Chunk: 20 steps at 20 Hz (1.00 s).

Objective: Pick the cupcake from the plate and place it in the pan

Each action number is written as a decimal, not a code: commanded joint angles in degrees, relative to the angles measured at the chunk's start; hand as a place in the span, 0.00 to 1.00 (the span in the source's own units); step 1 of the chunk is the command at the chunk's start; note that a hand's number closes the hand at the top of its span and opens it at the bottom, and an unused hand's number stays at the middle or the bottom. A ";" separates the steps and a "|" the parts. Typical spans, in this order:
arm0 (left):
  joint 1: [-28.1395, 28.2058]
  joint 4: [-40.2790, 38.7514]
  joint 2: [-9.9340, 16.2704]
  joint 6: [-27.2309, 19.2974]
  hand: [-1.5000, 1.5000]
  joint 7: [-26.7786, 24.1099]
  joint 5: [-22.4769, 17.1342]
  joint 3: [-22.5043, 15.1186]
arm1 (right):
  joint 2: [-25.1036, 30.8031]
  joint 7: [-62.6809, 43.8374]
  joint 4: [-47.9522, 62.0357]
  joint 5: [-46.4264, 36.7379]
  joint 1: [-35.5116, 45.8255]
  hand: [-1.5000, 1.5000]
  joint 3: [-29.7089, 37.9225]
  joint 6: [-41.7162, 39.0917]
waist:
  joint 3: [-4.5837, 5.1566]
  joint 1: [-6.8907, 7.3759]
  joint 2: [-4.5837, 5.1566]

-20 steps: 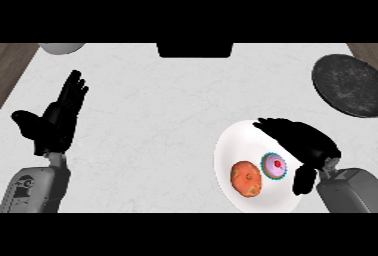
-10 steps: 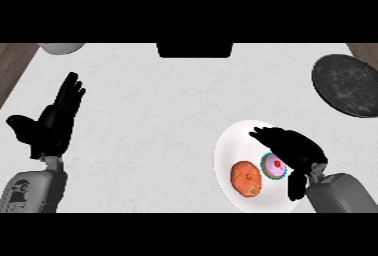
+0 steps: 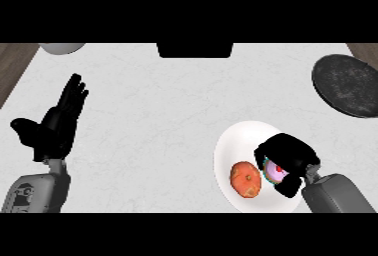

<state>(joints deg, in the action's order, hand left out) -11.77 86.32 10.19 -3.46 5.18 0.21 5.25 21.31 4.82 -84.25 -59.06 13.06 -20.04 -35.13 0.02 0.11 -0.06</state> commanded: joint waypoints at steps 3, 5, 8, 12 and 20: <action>1.54 4.53 -0.04 0.61 0.50 2.61 -0.64 0.65 | 1.22 5.57 0.60 -2.69 -3.10 1.00 1.38 3.76 | -0.03 -0.05 0.01; -4.65 -6.00 0.70 0.38 0.50 -1.45 0.22 2.46 | -0.75 3.95 0.77 -2.09 1.23 1.00 3.79 1.72 | -0.02 -0.24 0.09; -0.54 -1.62 0.64 1.77 0.50 -1.04 -0.84 1.41 | -14.27 -17.43 8.24 -2.63 5.01 1.00 11.39 5.45 | -0.02 1.07 0.36; -2.36 -1.66 -0.75 0.73 0.50 -0.19 0.48 -0.44 | -20.86 -34.88 12.15 -4.42 11.55 1.00 20.61 12.53 | -0.07 1.91 1.02; -1.64 -0.09 0.44 1.96 0.50 1.09 0.16 -0.41 | -21.24 -47.38 13.93 -14.25 28.00 1.00 20.80 33.29 | -0.05 2.34 0.33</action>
<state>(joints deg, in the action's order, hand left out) -14.25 84.96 9.98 -2.09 5.62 0.18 5.14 1.08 -36.54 -71.99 -70.84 33.72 -1.11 -8.66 -0.03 2.18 0.46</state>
